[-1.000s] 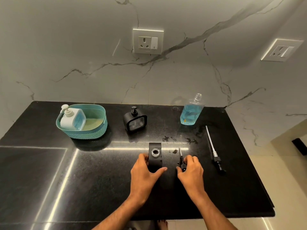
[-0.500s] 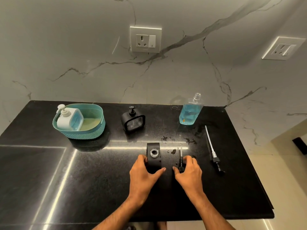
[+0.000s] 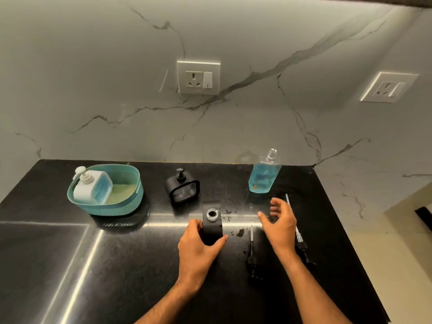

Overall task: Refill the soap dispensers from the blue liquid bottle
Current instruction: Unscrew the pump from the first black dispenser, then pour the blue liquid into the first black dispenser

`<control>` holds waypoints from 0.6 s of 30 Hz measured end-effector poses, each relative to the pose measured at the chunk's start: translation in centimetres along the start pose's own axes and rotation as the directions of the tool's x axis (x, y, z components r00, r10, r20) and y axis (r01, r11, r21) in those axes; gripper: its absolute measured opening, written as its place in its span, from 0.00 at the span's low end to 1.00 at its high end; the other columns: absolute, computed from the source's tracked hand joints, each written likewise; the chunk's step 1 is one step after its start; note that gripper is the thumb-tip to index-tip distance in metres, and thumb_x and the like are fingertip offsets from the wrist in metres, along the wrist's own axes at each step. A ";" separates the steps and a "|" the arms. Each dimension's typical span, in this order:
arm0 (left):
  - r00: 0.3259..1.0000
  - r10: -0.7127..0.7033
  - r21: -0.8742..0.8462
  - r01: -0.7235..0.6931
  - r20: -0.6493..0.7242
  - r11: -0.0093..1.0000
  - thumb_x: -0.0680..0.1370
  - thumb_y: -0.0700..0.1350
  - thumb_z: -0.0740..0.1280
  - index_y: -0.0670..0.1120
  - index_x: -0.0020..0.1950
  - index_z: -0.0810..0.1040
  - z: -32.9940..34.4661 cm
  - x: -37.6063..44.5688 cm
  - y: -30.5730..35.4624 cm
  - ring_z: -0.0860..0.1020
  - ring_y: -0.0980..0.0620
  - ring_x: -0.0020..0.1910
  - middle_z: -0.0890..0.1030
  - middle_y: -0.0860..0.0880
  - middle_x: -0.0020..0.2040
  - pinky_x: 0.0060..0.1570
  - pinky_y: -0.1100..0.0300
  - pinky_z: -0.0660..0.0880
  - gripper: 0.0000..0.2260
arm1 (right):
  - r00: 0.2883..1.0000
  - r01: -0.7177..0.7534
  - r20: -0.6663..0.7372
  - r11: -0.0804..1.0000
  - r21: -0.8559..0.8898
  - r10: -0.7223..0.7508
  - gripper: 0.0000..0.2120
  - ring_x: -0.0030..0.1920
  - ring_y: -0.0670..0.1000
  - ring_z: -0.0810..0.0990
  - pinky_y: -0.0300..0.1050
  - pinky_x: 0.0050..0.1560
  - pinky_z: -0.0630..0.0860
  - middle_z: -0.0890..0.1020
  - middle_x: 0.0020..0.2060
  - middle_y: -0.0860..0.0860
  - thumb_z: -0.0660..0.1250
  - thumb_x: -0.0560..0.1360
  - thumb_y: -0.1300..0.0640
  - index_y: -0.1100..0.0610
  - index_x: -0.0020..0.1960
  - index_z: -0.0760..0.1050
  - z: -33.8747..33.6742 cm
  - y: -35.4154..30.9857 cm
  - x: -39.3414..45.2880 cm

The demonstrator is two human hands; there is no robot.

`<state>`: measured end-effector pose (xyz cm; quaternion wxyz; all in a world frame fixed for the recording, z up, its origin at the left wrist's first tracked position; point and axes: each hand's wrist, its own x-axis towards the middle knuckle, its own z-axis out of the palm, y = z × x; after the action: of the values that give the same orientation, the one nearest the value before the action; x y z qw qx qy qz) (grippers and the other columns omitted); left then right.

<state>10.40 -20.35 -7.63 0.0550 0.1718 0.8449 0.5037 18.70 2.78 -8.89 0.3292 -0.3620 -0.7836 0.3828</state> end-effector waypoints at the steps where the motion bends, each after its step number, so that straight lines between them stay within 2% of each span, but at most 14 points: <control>1: 1.000 0.010 0.004 -0.010 -0.007 1.000 0.65 0.62 0.82 0.58 0.49 0.72 0.1 0.6 0.4 0.81 0.61 0.44 0.82 0.60 0.45 0.43 0.61 0.80 0.24 | 1.000 -0.012 -0.006 1.000 0.022 0.012 0.29 0.53 0.49 0.80 0.47 0.56 0.82 0.79 0.56 0.49 0.82 0.68 0.61 0.57 0.67 0.76 -0.1 -0.1 1.5; 7: 0.999 0.047 -0.020 -0.047 -0.016 0.999 0.66 0.64 0.81 0.60 0.49 0.71 1.4 4.2 2.2 0.81 0.61 0.45 0.81 0.59 0.44 0.42 0.62 0.80 0.24 | 0.993 -0.117 0.032 0.982 0.145 0.114 0.40 0.69 0.54 0.75 0.47 0.69 0.74 0.73 0.73 0.57 0.81 0.70 0.65 0.60 0.77 0.66 -0.1 -0.2 8.9; 13: 0.999 0.043 -0.031 -0.044 -0.032 0.999 0.65 0.64 0.81 0.59 0.49 0.71 3.0 6.4 2.3 0.80 0.59 0.45 0.80 0.58 0.44 0.43 0.58 0.81 0.24 | 0.973 -0.179 0.186 0.956 0.231 0.137 0.47 0.77 0.54 0.68 0.54 0.76 0.68 0.67 0.78 0.55 0.80 0.69 0.68 0.59 0.81 0.59 0.4 0.1 13.5; 16: 0.998 0.046 -0.034 -0.047 -0.039 0.998 0.65 0.63 0.82 0.60 0.49 0.71 3.5 7.1 2.5 0.80 0.59 0.44 0.80 0.58 0.44 0.42 0.60 0.80 0.24 | 0.944 -0.226 0.302 0.924 0.307 0.130 0.47 0.74 0.55 0.72 0.54 0.72 0.74 0.70 0.76 0.54 0.80 0.68 0.70 0.57 0.81 0.61 0.6 0.4 14.9; 18: 0.998 0.041 -0.039 -0.043 -0.044 0.998 0.66 0.62 0.83 0.60 0.48 0.71 3.8 7.6 2.6 0.81 0.60 0.44 0.81 0.58 0.44 0.43 0.61 0.80 0.23 | 0.930 -0.229 0.351 0.919 0.320 0.109 0.44 0.68 0.54 0.78 0.50 0.64 0.80 0.77 0.69 0.54 0.81 0.67 0.70 0.55 0.77 0.66 1.0 0.8 15.5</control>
<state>4.93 -13.43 -6.60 0.0295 0.1774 0.8319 0.5250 10.07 15.48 -6.31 0.2201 -0.2952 -0.7102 0.6001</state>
